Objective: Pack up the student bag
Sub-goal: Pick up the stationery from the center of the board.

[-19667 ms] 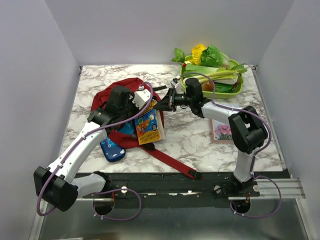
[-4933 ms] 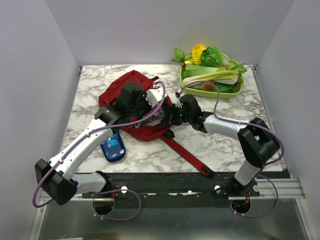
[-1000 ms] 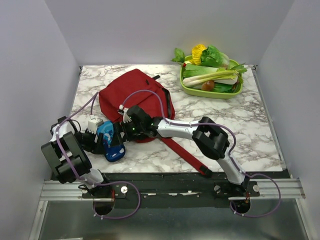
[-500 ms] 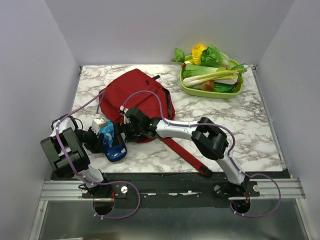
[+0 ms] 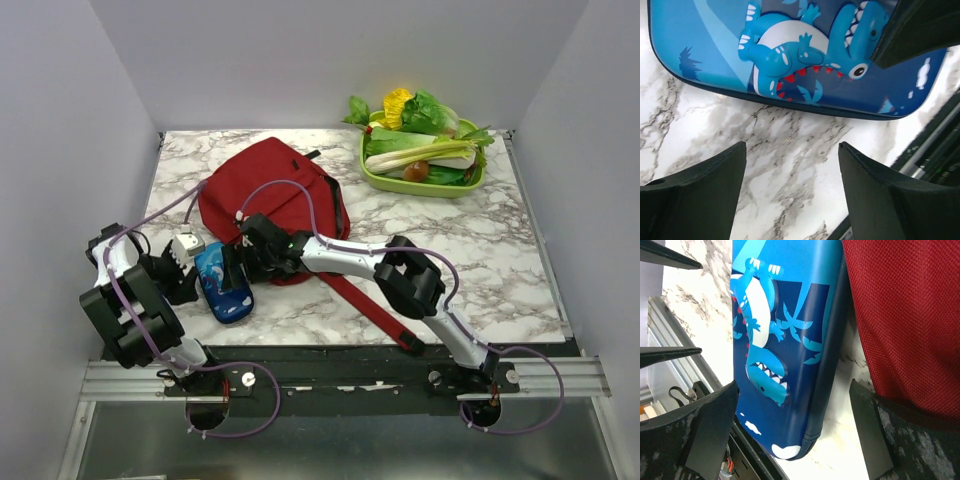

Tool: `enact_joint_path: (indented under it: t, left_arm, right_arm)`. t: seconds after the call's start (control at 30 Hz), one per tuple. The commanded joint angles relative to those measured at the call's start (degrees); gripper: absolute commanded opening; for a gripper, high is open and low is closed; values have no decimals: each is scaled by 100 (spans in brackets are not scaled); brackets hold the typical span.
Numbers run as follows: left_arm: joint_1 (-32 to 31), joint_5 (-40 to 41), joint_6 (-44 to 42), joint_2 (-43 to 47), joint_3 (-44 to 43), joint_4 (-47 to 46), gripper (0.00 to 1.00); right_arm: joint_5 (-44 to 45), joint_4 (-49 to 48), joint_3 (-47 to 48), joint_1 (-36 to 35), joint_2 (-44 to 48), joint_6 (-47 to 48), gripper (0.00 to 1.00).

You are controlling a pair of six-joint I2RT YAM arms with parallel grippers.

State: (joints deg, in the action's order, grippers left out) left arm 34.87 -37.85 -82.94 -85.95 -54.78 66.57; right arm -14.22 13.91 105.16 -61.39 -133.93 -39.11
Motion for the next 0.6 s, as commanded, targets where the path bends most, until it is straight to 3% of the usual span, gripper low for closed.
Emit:
enact_joint_path:
  t: [0.0, 0.3, 0.57]
  left_arm:
    - [-76, 312, -250, 342, 512, -1090, 81]
    - [-868, 726, 278, 316, 1058, -2208, 81]
    - [-1044, 454, 603, 255, 1031, -2315, 81]
  right_arm:
    - [51, 340, 328, 13, -335, -70, 100]
    - [-291, 113, 453, 4, -450, -245, 100]
    - [-1592, -2049, -689, 83, -2, -835, 100]
